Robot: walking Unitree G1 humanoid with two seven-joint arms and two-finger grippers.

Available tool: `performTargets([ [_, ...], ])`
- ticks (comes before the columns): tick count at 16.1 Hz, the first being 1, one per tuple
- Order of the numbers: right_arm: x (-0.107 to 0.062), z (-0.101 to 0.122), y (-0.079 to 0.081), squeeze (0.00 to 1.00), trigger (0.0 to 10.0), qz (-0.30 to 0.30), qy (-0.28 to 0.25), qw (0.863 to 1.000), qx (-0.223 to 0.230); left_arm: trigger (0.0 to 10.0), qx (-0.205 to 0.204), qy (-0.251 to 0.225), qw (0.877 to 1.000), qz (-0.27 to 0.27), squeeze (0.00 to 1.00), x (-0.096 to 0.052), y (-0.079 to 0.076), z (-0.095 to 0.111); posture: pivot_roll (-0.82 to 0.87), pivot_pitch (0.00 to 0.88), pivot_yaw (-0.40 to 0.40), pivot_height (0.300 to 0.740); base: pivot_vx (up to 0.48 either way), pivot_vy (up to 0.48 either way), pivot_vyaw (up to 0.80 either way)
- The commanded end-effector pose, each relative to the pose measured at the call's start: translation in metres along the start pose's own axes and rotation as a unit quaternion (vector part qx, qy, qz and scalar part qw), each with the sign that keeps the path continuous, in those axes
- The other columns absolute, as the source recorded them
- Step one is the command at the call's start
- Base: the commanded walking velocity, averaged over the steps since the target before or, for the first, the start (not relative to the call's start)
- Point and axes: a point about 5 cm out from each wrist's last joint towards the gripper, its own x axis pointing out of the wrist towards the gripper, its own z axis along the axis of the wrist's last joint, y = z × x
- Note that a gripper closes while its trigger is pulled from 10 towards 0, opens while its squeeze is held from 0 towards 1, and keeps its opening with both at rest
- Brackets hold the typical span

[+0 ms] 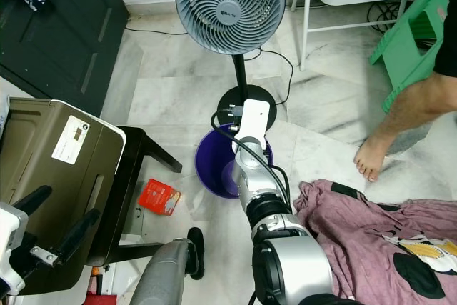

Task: Clean up the room

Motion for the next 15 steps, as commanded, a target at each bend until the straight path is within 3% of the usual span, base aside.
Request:
performTargets([
  [1, -0.002, -0.005, 0.008, 1.00, 10.0, 0.006, 0.010, 1.000, 0.005, 10.0, 0.003, 0.017, 1.000, 0.007, 0.00, -0.005, 0.002, -0.002, 0.37, 0.351, 0.180, 0.740, 0.000, 0.000, 0.00],
  [5, -0.002, 0.001, 0.015, 1.00, 10.0, 0.027, -0.006, 1.000, 0.012, 10.0, 0.000, 0.010, 1.000, 0.009, 0.00, 0.002, 0.000, -0.002, 0.35, 0.327, 0.166, 0.740, 0.000, 0.000, 0.00],
  [9, -0.013, -0.007, 0.022, 1.00, 10.0, 0.099, -0.015, 0.995, -0.017, 10.0, -0.021, -0.058, 0.998, 0.022, 0.00, 0.041, -0.005, 0.009, 0.27, 0.246, 0.103, 0.740, 0.000, 0.000, 0.00],
  [10, -0.016, -0.012, 0.014, 1.00, 10.0, 0.112, -0.009, 0.993, -0.031, 10.0, -0.029, -0.082, 0.996, 0.025, 0.00, 0.057, -0.007, 0.013, 0.22, 0.195, 0.067, 0.740, 0.000, 0.000, 0.00],
  [11, -0.020, -0.014, 0.010, 1.00, 10.0, 0.118, -0.010, 0.992, -0.036, 10.0, -0.031, -0.094, 0.995, 0.028, 0.00, 0.063, -0.008, 0.016, 0.22, 0.195, 0.067, 0.740, 0.000, 0.000, 0.00],
  [15, -0.034, -0.006, -0.029, 1.00, 10.0, 0.154, -0.047, 0.982, -0.095, 10.0, -0.050, -0.155, 0.984, 0.068, 0.00, 0.111, -0.002, 0.027, 0.08, 0.043, 0.010, 0.740, 0.000, 0.000, 0.00],
])
